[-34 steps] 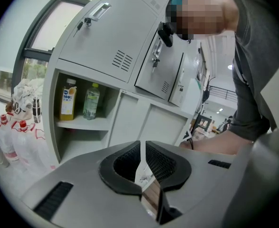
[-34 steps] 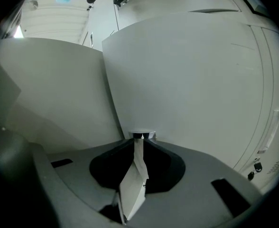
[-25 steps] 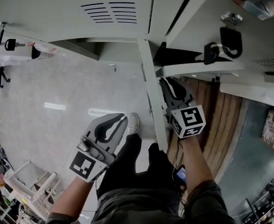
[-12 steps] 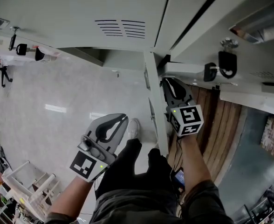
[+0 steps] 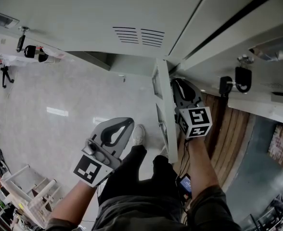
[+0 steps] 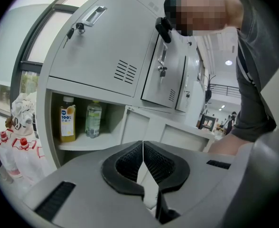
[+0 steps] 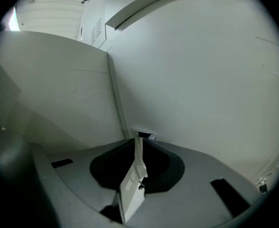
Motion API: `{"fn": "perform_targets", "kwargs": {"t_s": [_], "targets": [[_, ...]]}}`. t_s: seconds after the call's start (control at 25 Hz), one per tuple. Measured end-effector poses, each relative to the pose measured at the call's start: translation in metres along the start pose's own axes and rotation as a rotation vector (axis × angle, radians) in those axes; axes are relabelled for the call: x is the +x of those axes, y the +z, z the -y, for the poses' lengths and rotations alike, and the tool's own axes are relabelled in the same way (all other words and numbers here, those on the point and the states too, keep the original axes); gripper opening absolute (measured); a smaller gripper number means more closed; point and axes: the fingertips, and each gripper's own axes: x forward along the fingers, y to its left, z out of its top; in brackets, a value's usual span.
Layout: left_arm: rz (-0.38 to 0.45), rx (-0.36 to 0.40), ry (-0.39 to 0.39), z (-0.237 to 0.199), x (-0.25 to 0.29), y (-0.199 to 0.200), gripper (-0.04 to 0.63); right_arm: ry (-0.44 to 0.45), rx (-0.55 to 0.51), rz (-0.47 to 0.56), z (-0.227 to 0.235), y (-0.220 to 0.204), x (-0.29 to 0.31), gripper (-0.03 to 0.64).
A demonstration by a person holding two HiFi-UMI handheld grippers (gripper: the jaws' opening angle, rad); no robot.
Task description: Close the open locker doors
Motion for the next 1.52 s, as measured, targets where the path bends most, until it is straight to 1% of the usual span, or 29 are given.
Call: {"fn": "perform_targets", "kwargs": {"t_s": [0.52, 0.8, 0.92, 1.12, 1.24, 1.36, 1.48, 1.52], "targets": [[0.000, 0.004, -0.004, -0.005, -0.008, 0.002, 0.014, -0.034, -0.018, -0.004, 0.003, 0.008, 0.008, 0.049], [0.016, 0.012, -0.024, -0.002, -0.016, 0.012, 0.014, -0.050, -0.027, -0.022, 0.001, 0.012, -0.003, 0.049], [0.028, 0.025, -0.054, 0.003, -0.016, 0.022, 0.014, -0.081, -0.027, -0.027, 0.007, 0.015, -0.025, 0.049], [0.053, 0.065, -0.131, 0.019, -0.016, 0.046, 0.014, -0.151, -0.018, -0.014, 0.013, 0.032, -0.085, 0.049], [0.069, 0.077, -0.163, 0.031, -0.020, 0.059, 0.014, -0.179, -0.005, 0.000, 0.004, 0.043, -0.121, 0.049], [0.082, 0.111, -0.197, 0.045, -0.023, 0.073, 0.014, -0.201, 0.007, 0.024, -0.010, 0.055, -0.153, 0.049], [0.068, 0.138, -0.203, 0.059, -0.028, 0.080, 0.011, -0.213, 0.031, 0.052, -0.026, 0.065, -0.183, 0.049], [0.075, 0.145, -0.207, 0.065, -0.030, 0.082, 0.011, -0.214, 0.040, 0.061, -0.032, 0.068, -0.192, 0.049]]}}
